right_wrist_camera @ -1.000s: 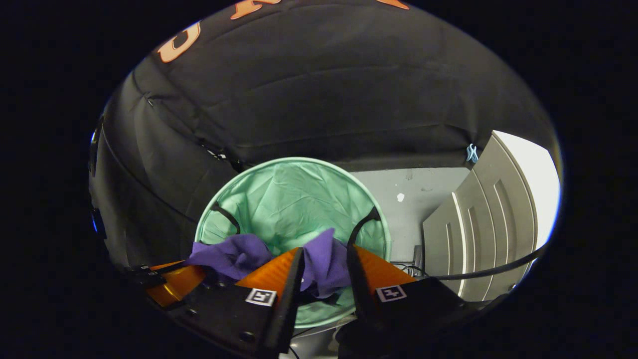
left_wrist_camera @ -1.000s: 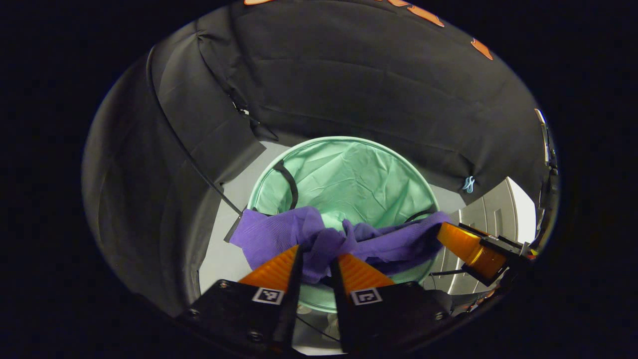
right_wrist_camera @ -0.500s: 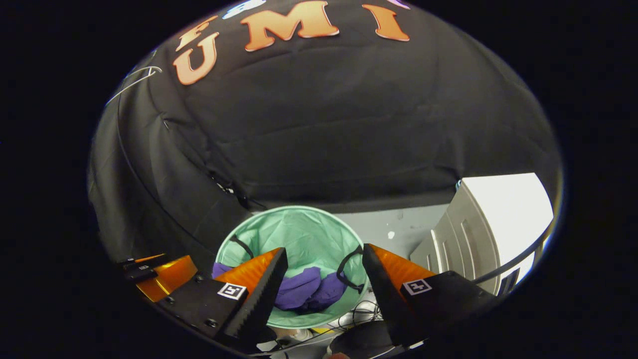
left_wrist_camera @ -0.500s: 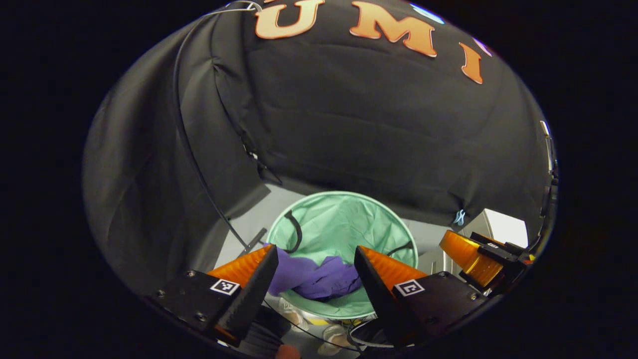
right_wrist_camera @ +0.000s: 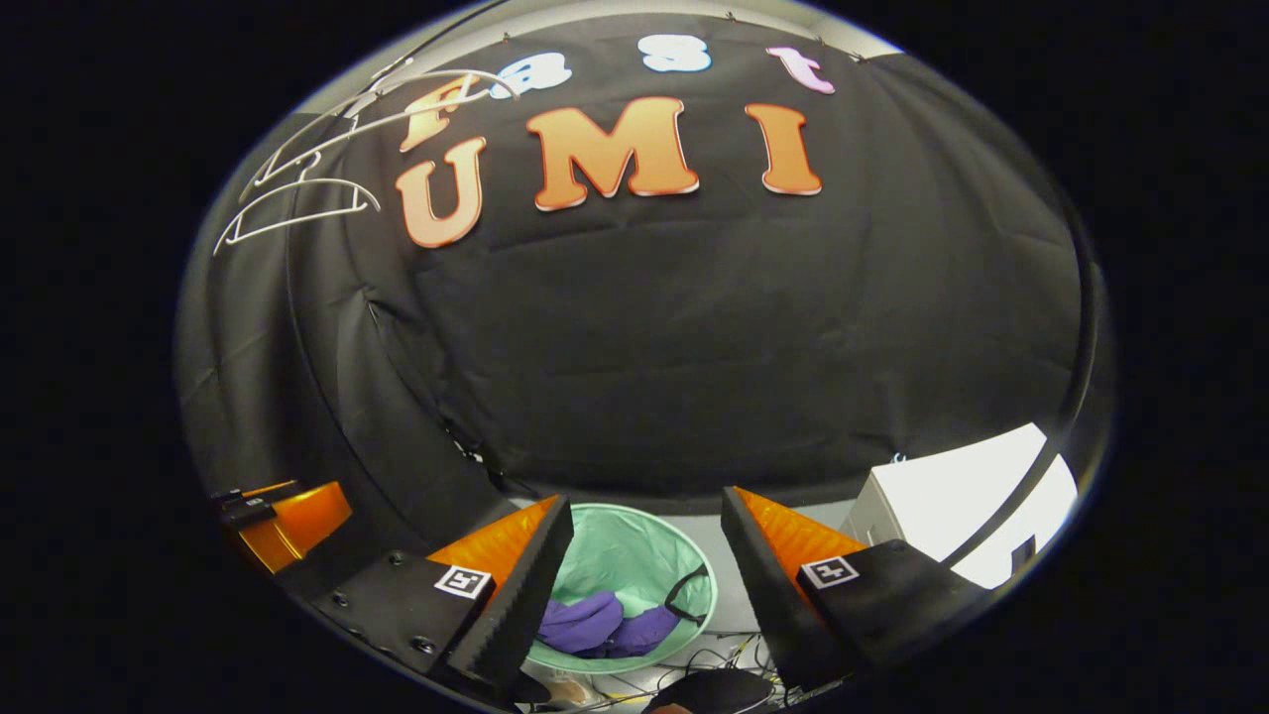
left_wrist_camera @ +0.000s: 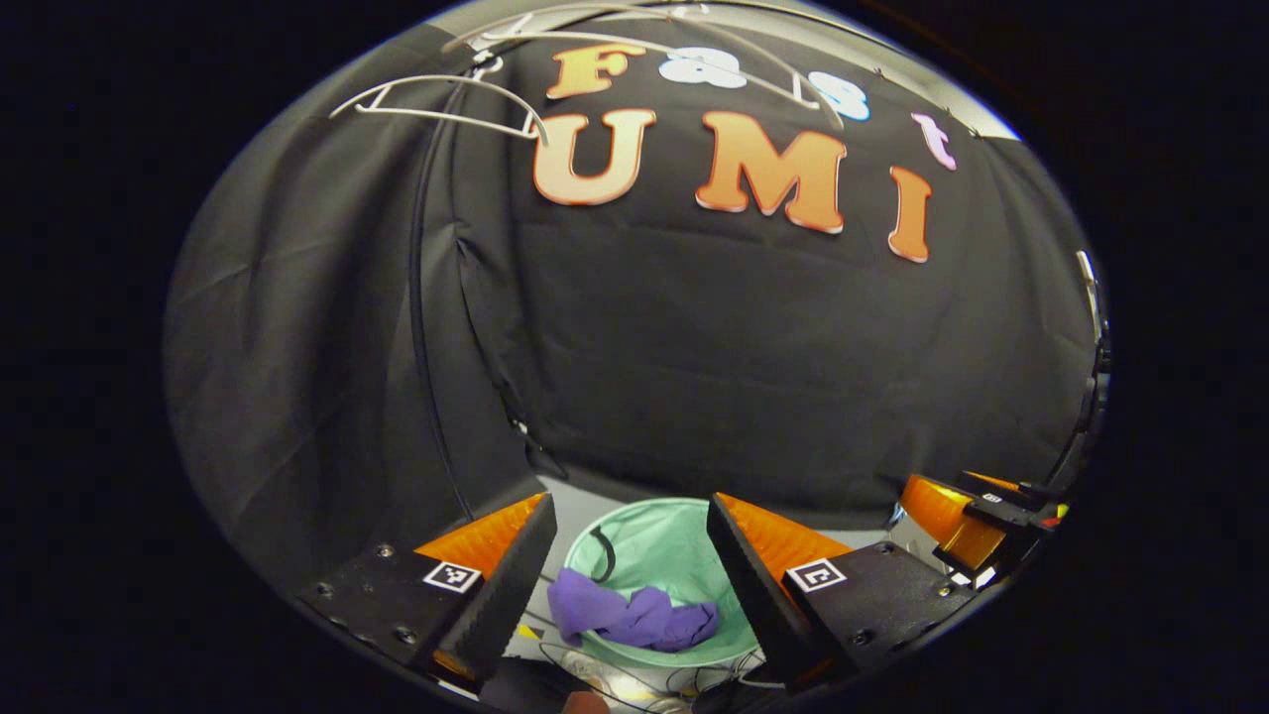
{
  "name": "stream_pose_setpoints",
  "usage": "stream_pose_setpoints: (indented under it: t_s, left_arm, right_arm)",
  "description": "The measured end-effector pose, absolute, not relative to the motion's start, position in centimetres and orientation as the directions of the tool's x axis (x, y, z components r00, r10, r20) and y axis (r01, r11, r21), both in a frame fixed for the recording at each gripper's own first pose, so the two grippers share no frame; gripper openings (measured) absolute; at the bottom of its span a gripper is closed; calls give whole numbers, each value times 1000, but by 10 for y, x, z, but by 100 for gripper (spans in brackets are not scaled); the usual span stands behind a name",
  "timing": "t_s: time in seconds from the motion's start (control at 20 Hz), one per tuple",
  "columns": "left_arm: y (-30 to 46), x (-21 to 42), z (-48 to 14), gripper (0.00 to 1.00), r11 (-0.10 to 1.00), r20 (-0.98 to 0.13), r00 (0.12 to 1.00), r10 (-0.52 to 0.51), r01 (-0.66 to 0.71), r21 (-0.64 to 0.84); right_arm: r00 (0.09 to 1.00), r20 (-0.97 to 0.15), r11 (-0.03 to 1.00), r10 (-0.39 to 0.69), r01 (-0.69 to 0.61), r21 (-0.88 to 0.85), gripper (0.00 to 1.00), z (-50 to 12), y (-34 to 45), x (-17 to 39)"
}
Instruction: Grasp the clothes on the hanger with both hands and then place them into the laundry hamper below.
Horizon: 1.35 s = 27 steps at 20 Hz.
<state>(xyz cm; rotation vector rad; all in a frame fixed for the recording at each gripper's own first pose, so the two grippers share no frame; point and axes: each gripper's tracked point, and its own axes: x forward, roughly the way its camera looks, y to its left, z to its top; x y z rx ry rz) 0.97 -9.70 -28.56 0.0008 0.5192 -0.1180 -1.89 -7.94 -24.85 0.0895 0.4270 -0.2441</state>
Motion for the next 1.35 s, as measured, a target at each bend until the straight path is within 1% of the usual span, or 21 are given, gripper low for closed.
stream_pose_setpoints:
  t_s: [0.3,0.35,0.45,0.7,0.95,1.0,1.05,1.1,1.3,1.35]
  left_arm:
    - [-71,7,-201,95,997,-274,958,-80,79,-18]
    - [-70,5,-193,93,997,-256,964,-79,77,-19]
    - [-69,3,-184,92,997,-243,966,-82,79,-24]
    - [-68,3,-185,93,997,-225,971,-76,74,-19]
    - [-68,4,-187,93,996,-229,970,-85,80,-27]
    - [-69,3,-186,95,997,-224,971,-82,78,-27]
    - [-68,3,-185,95,997,-220,972,-78,74,-24]
    - [-68,3,-185,92,997,-215,974,-75,72,-21]
    - [-68,2,-185,93,997,-209,975,-80,77,-19]
    - [-69,3,-185,93,997,-211,974,-81,78,-19]
  right_arm:
    - [921,-301,965,-248,263,9,98,-185,-77,-27]
    - [924,-285,964,-255,267,2,98,-178,-77,-29]
    - [931,-258,963,-260,268,-3,98,-163,-76,-33]
    - [940,-201,960,-275,279,-8,98,-138,-80,-42]
    - [935,-198,953,-295,303,11,98,-134,-92,-50]
    - [934,-197,952,-297,305,11,98,-134,-93,-51]
    - [934,-193,952,-300,307,9,98,-133,-94,-51]
    - [935,-188,951,-302,308,6,98,-132,-94,-52]
    - [936,-177,951,-305,309,-5,98,-127,-93,-52]
    - [936,-178,951,-305,309,-4,89,-128,-93,-52]
